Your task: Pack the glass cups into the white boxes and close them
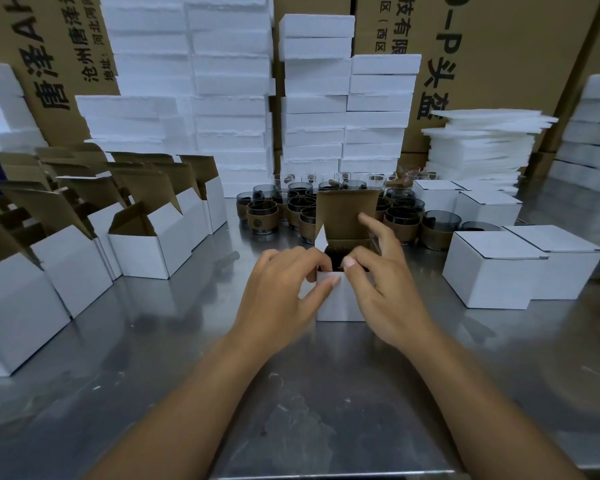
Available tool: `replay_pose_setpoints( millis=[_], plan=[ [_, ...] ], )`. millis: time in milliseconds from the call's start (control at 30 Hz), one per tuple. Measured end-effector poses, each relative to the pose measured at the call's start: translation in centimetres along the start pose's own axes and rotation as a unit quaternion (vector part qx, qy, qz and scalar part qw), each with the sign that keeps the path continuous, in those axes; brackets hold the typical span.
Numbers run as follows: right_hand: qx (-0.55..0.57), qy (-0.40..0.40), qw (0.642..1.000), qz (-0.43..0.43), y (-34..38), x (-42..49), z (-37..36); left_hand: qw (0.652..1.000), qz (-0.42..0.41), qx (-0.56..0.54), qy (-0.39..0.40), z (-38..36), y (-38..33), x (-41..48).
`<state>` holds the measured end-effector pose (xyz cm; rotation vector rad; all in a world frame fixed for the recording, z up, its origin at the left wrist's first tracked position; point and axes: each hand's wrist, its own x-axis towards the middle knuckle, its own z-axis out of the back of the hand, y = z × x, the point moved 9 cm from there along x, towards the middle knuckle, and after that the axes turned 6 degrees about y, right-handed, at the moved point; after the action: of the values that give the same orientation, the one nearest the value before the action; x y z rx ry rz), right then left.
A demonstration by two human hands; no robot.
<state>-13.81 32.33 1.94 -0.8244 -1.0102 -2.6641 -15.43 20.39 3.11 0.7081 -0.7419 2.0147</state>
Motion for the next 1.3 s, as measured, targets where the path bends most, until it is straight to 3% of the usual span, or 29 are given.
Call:
replay_pose_setpoints(
  millis=[133, 200, 300, 400, 733, 967, 1167, 1300],
  plan=[
    [0.116, -0.140, 0.983, -0.010, 0.0, -0.3, 2.3, 0.988, 0.069, -0.136, -0.026, 0.4, 1.2, 0.0],
    [0.195, -0.202, 0.957, -0.076, -1.7, -0.5, 3.3, 0.969, 0.111, -0.220, -0.033, 0.4, 2.0, 0.0],
    [0.310, -0.161, 0.911, -0.218, -4.6, -0.4, 2.0, 0.951, 0.148, -0.270, 0.012, -0.8, 2.6, 0.0],
    [0.349, -0.101, 0.891, -0.270, -5.4, -0.5, 0.5, 0.945, 0.165, -0.278, 0.056, -1.9, 2.8, -0.2],
    [0.340, -0.069, 0.917, -0.196, -4.2, 0.1, 0.3, 0.948, 0.167, -0.263, 0.062, -2.0, 3.3, -0.1],
    [0.347, -0.081, 0.917, -0.179, -4.2, 0.2, 0.4, 0.916, 0.222, -0.333, 0.023, -2.3, 4.9, -0.2],
    [0.388, -0.090, 0.889, -0.227, -4.5, 0.0, 0.1, 0.892, 0.238, -0.379, 0.066, -3.3, 4.8, -0.5],
    [0.311, -0.050, 0.933, -0.173, -3.1, 0.0, -0.2, 0.884, 0.240, -0.396, 0.054, -3.0, 4.7, -0.6]
  ],
)
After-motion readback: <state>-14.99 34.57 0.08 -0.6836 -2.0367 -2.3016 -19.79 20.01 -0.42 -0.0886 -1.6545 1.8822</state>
